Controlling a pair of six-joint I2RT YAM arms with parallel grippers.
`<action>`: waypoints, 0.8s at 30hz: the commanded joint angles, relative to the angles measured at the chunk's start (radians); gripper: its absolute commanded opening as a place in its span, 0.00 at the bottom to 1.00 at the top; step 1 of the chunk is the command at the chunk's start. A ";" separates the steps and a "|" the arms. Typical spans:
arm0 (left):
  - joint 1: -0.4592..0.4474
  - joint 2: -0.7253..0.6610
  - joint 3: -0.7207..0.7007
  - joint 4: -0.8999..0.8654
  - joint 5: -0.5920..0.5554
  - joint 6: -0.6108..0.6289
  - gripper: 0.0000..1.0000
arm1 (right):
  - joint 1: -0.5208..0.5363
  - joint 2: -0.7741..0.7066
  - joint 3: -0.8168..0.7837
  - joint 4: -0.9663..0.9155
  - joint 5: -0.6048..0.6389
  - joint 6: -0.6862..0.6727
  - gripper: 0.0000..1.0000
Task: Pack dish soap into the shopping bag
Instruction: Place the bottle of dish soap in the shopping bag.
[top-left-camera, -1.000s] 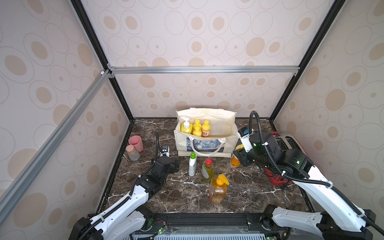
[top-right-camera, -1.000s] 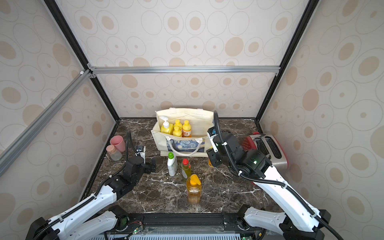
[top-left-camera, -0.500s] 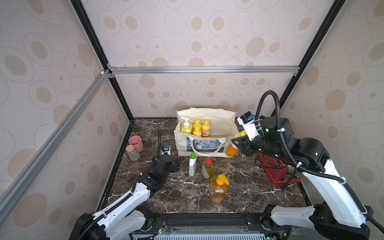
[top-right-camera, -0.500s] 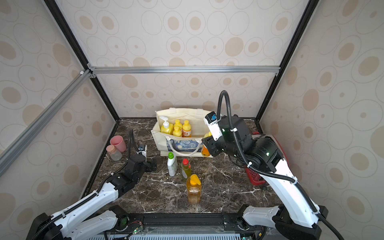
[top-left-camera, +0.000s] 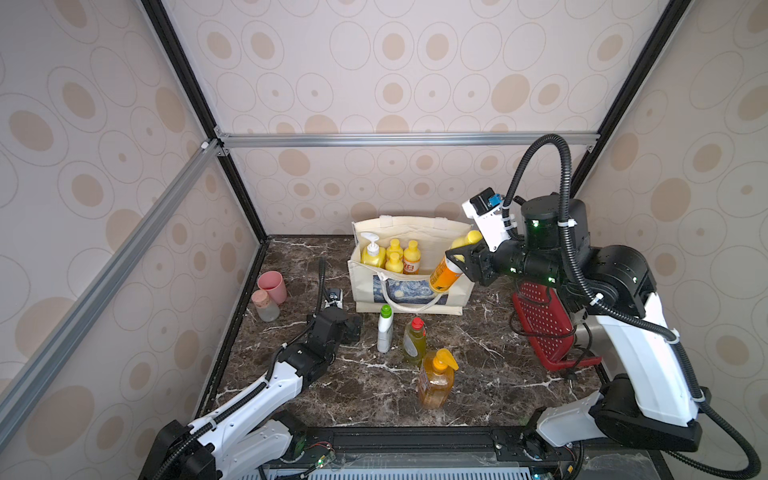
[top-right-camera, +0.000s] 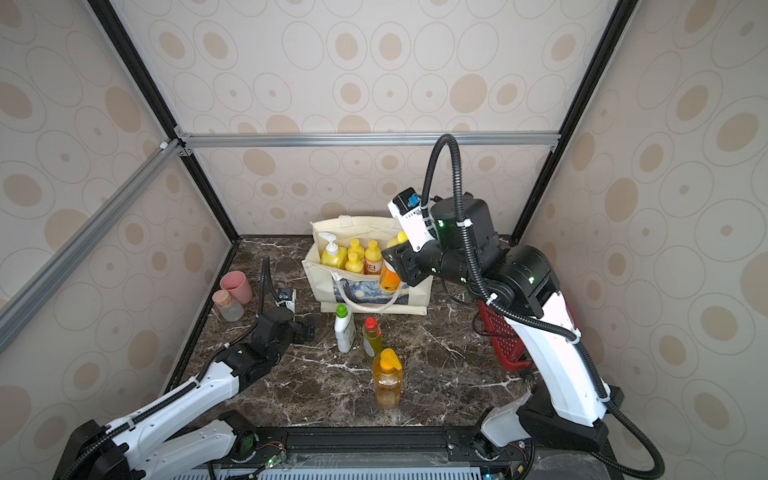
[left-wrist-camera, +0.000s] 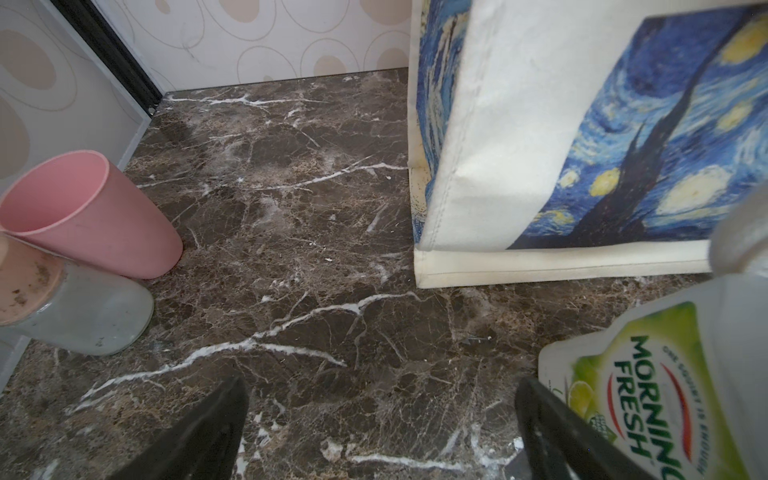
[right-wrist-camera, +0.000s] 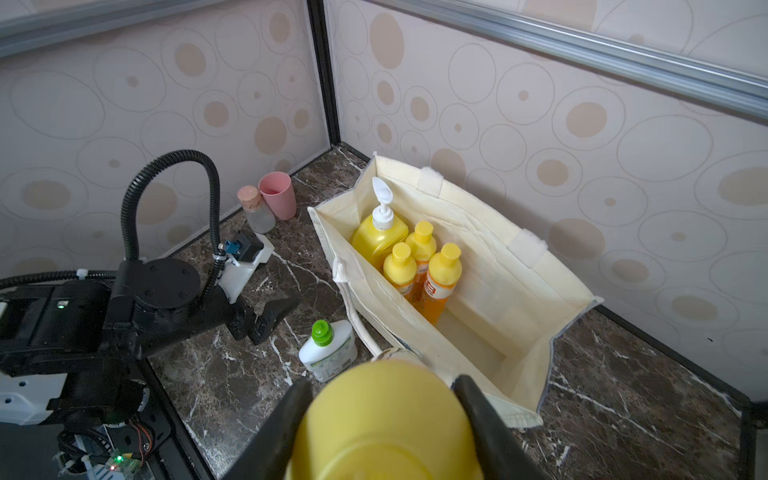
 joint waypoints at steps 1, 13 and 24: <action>0.006 -0.016 0.033 -0.008 -0.013 -0.001 0.99 | 0.002 0.023 0.102 0.095 -0.022 -0.024 0.38; 0.006 -0.025 0.016 0.009 -0.013 -0.005 0.99 | -0.032 0.134 0.111 0.280 -0.028 -0.010 0.36; 0.007 0.051 0.043 0.010 -0.001 0.001 0.99 | -0.087 0.367 0.267 0.289 -0.051 -0.024 0.35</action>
